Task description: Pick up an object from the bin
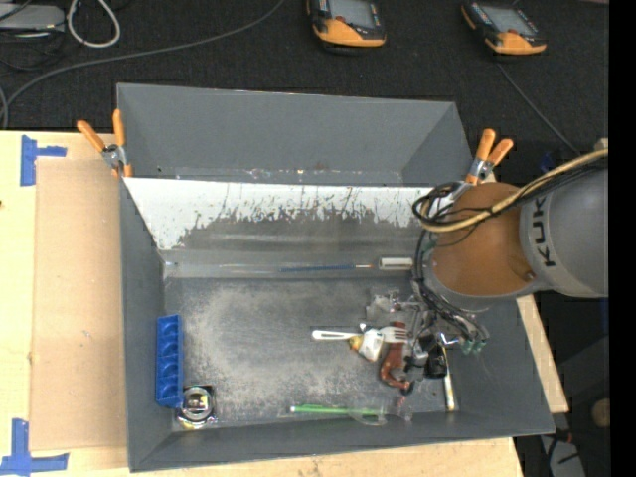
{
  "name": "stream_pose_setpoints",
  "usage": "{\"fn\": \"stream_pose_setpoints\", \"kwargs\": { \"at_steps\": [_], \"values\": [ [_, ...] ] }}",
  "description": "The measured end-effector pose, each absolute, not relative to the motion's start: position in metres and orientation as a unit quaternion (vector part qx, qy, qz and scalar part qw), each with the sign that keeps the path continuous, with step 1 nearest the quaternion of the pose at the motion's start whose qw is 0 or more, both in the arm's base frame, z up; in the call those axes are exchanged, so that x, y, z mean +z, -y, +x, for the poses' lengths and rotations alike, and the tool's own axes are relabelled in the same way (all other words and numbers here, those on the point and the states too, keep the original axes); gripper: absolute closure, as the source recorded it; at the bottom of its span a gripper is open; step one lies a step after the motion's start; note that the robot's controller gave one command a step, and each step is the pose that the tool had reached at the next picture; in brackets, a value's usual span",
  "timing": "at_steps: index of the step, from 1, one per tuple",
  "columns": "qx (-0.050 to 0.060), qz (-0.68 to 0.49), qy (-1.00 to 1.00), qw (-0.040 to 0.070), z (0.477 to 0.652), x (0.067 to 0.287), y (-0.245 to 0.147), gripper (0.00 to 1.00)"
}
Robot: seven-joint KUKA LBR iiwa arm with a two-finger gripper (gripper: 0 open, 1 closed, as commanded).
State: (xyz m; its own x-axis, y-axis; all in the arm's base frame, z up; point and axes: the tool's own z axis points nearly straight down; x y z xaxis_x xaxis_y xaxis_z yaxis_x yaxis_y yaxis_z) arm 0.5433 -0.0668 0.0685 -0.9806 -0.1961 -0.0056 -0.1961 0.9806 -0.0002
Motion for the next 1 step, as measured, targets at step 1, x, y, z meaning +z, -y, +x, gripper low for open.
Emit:
{"fn": "stream_pose_setpoints", "kwargs": {
  "at_steps": [1],
  "values": [
    [0.001,-0.172,-0.985,0.002,0.5608,0.0712,0.0694,1.0]
  ]
}}
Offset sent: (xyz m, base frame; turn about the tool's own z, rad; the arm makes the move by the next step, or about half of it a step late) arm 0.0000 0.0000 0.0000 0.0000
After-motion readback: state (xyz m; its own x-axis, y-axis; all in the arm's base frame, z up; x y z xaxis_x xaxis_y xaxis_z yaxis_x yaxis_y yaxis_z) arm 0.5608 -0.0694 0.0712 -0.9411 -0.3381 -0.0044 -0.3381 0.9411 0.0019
